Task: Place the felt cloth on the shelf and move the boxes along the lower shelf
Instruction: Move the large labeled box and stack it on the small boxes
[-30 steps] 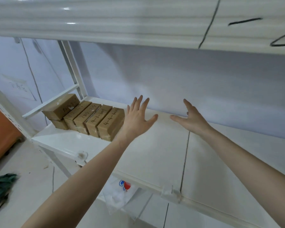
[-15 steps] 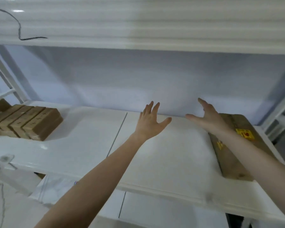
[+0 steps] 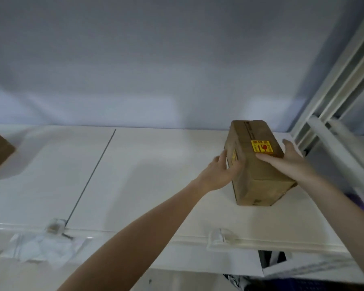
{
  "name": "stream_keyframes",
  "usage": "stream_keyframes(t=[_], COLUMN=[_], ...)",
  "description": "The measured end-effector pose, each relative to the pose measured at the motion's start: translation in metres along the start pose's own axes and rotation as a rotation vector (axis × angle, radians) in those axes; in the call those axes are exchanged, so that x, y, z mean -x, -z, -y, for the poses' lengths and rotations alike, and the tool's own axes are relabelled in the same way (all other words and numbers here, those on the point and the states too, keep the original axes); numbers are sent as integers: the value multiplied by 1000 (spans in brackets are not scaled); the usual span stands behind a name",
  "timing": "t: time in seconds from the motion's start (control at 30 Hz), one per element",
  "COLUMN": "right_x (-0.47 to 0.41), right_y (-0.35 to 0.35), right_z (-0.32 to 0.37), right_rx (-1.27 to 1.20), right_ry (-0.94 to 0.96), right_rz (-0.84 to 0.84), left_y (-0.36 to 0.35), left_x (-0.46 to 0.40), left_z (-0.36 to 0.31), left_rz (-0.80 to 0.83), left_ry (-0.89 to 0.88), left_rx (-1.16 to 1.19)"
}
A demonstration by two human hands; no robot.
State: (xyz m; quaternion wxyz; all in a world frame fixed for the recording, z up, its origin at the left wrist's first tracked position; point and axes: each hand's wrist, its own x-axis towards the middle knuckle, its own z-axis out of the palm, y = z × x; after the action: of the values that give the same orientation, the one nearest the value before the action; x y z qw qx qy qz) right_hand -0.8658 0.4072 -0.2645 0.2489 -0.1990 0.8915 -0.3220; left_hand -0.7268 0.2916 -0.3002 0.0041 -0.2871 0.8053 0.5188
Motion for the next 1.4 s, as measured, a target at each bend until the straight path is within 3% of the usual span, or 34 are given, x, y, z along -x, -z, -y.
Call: stream_keyframes(t=[0.13,0.3,0.53,0.63,0.9,1.07,1.27,1.4], right_x=[1,9,34,55,127,175,231,251], right_y=[0,-14,-58,-88,-194,-270,-364,-423], right_z=[-3,13,99,144,258,319,389,431], right_rx=[-123,-229,-220,-180,-15,22,107,266], right_ry=[23,175,458,614,1010,1221,1317,1359], right_rz=[102,79,103,127,77,91,75,66], left_y=[-14,5,96,141,260,328,413,469], left_x=[-4,6,43,63,183,241,301,337], left_z=[-10,-14,3,25,69,119,191,251], left_rz=[77,-5,-298,-497,-850,-971,-1093,-1113], left_ry=[48,8,32,18,-11,19,-42,60], left_rx=[179,309,342,316,523,621,648,603])
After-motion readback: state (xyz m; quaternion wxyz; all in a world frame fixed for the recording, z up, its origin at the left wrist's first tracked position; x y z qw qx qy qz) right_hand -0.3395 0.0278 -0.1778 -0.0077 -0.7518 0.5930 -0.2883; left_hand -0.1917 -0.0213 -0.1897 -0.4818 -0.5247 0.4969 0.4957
